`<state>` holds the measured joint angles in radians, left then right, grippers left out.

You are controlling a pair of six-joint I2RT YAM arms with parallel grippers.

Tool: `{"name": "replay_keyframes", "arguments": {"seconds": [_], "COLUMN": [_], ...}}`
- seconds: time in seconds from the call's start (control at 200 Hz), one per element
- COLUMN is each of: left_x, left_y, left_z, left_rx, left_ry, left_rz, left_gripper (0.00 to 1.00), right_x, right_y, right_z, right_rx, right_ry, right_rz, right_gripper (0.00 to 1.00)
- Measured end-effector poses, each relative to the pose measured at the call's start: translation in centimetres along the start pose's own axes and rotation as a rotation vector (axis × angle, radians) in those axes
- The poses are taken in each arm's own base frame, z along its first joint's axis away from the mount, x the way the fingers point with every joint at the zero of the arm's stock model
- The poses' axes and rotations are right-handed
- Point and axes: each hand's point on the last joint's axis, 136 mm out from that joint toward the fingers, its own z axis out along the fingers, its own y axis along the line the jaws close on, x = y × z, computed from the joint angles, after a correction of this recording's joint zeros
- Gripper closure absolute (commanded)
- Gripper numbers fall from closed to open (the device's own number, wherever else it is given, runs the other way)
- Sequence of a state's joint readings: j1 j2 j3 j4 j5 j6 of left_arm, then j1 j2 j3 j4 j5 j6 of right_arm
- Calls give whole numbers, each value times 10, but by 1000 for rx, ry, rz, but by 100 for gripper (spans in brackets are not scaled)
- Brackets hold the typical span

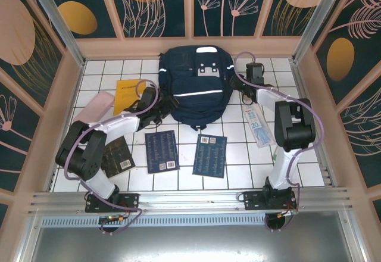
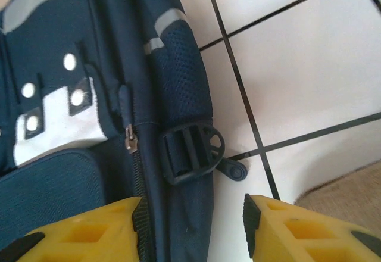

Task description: Pack books, pencil case, and school supplies into a backpack

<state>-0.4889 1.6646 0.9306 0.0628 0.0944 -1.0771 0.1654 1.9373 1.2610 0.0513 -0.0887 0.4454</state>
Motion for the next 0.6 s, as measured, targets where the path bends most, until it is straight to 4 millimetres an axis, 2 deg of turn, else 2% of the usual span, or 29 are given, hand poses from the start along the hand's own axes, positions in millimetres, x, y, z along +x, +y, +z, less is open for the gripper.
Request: {"name": "replay_keyframes", "arguments": {"seconds": [0.105, 0.2, 0.305, 0.38, 0.425, 0.485, 0.6], "left_x": [4, 11, 18, 17, 16, 11, -3], "left_y": [-17, -14, 2, 8, 11, 14, 24], "left_z": [12, 26, 39, 42, 43, 45, 43], "left_rx": [28, 23, -17, -49, -70, -118, -198], "left_ry": [15, 39, 61, 53, 51, 43, 15], "left_rz": [-4, -19, -39, -34, -23, -8, 9], "left_gripper": [32, 40, 55, 66, 77, 86, 89], "right_x": [10, 24, 44, 49, 51, 55, 68], "right_y": [-1, 2, 15, 22, 26, 27, 33], "right_z": [14, 20, 23, 23, 24, 24, 24], "right_rx": [3, 8, 1, -4, -9, -5, 6], "right_ry": [42, 82, 121, 125, 124, 120, 103], "right_rz": [4, -6, -36, -49, -45, -54, -79], "right_gripper": [44, 45, 53, 65, 69, 74, 76]}}
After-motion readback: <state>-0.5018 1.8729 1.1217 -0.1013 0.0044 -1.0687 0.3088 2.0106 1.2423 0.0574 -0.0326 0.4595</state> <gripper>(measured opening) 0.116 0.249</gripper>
